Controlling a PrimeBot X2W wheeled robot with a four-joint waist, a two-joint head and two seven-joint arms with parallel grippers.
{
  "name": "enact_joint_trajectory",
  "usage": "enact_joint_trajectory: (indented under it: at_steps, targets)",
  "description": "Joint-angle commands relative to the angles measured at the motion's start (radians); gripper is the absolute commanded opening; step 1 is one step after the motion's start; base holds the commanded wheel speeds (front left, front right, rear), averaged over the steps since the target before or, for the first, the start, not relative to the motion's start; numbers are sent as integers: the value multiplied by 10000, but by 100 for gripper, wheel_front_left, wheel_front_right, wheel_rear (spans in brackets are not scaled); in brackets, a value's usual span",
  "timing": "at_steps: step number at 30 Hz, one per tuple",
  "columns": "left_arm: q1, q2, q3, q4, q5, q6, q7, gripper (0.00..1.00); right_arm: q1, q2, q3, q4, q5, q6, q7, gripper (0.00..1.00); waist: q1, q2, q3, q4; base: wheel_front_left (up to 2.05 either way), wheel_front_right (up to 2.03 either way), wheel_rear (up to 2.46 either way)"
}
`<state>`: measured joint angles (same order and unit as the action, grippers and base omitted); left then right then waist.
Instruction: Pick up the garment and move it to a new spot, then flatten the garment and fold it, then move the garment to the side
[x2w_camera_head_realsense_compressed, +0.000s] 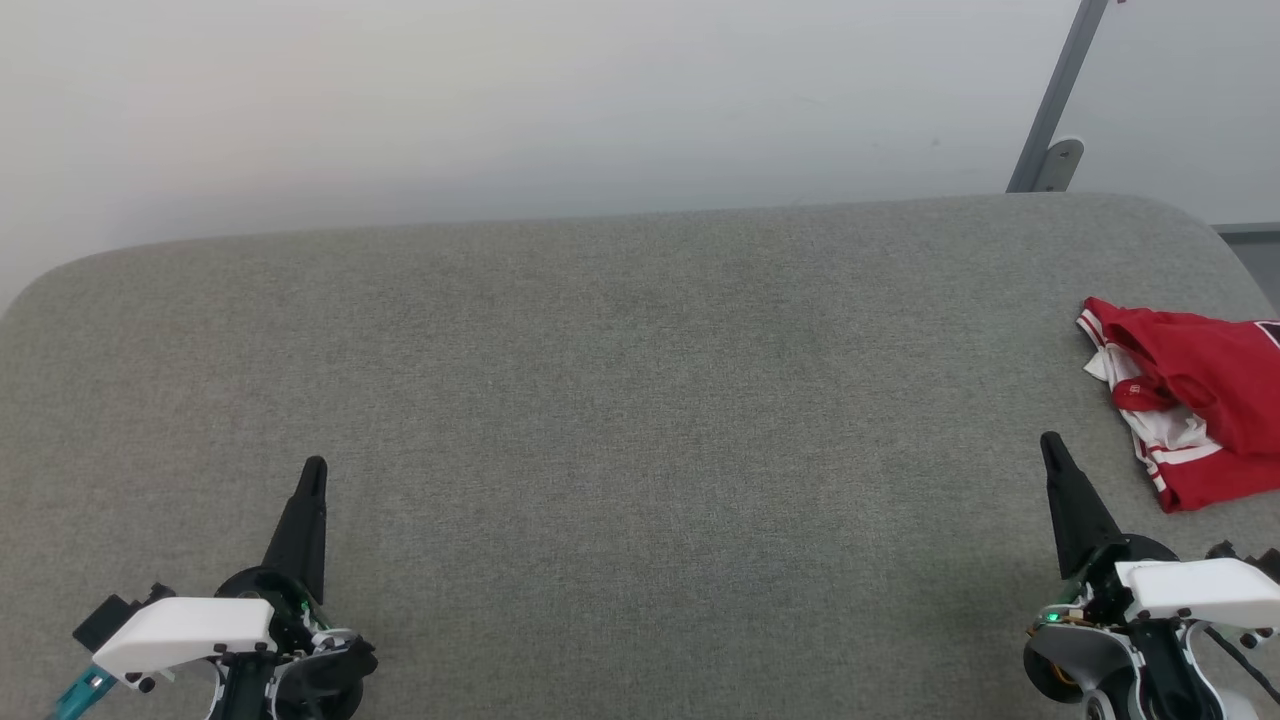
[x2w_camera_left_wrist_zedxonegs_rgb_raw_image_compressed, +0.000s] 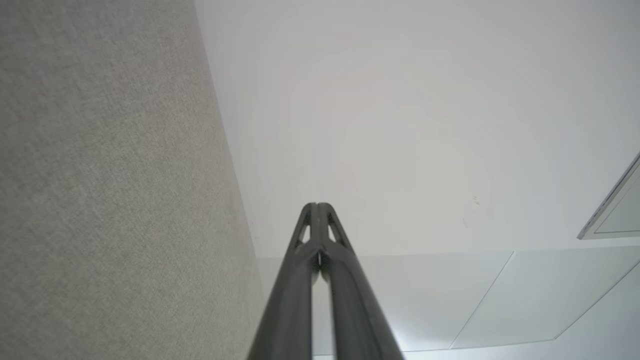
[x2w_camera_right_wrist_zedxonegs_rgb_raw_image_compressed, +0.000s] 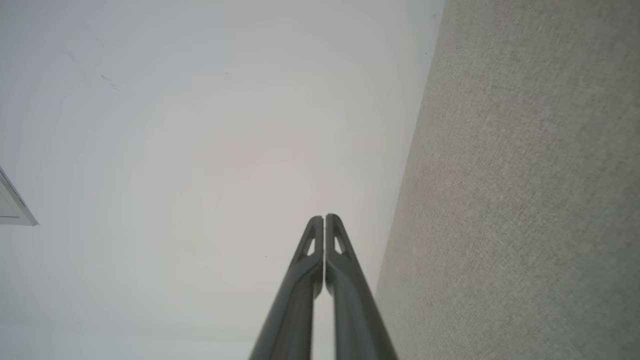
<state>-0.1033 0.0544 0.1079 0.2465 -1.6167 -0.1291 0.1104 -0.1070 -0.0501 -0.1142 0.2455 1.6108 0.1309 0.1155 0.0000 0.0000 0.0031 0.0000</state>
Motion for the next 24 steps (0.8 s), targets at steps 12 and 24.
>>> enact_joint_trajectory:
  at_steps: [12, 24]
  targets:
    - [-124, -24, 42, 0, 20, -28, 51, 0, -43, 15, -5, -14, 38, -3, 11, 0, 0, 0, 0, 0, 0, 0, 0]
    - [-125, -30, 49, -1, 31, -28, 56, 0, -43, 15, -4, -14, 39, -3, 10, 0, 0, 0, 0, 0, 0, 0, 0]
